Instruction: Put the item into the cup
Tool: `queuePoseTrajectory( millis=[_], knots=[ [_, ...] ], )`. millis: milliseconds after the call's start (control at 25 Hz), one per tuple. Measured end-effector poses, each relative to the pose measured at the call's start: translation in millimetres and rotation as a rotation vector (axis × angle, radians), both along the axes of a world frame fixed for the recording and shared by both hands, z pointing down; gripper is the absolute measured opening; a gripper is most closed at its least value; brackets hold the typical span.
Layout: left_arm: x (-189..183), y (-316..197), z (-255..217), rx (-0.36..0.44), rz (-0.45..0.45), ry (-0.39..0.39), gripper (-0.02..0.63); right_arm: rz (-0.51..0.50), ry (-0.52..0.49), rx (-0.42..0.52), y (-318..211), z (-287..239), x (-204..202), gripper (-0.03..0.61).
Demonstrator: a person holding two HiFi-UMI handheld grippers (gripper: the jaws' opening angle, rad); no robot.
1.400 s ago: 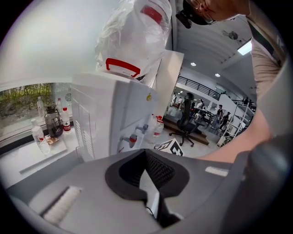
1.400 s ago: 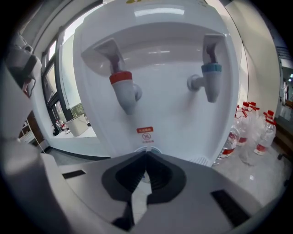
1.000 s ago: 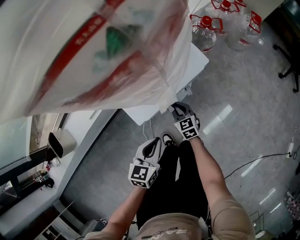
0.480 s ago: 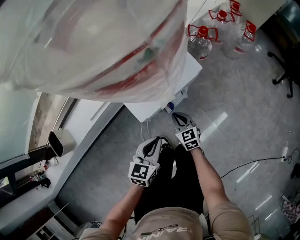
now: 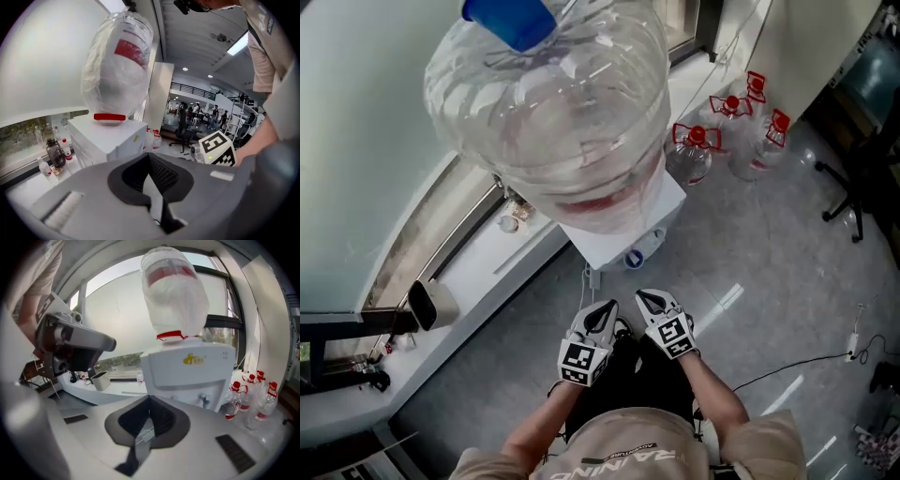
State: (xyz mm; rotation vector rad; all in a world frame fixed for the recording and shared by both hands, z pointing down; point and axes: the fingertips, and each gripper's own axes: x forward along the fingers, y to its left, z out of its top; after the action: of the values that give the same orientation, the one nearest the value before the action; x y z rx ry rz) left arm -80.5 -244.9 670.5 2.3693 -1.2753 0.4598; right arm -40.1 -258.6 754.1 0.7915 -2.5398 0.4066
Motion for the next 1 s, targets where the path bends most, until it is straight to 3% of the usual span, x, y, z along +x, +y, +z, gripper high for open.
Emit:
queuePoseTrajectory(
  millis=[280, 600, 1000],
  knots=[
    [-2, -26, -65, 0.105, -0.045, 0.045, 0.008, -0.051, -0.042, 0.077, 0, -93, -7, 0.011],
    [-10, -41, -136, 0.227, -0.061, 0.033, 0.008, -0.042, -0.074, 0.169, -19, -180, -1, 0.011],
    [-42, -50, -172, 0.268, -0.099, 0.023, 0.008, -0.021, -0.088, 0.291, -37, -249, -4, 0.011]
  ],
)
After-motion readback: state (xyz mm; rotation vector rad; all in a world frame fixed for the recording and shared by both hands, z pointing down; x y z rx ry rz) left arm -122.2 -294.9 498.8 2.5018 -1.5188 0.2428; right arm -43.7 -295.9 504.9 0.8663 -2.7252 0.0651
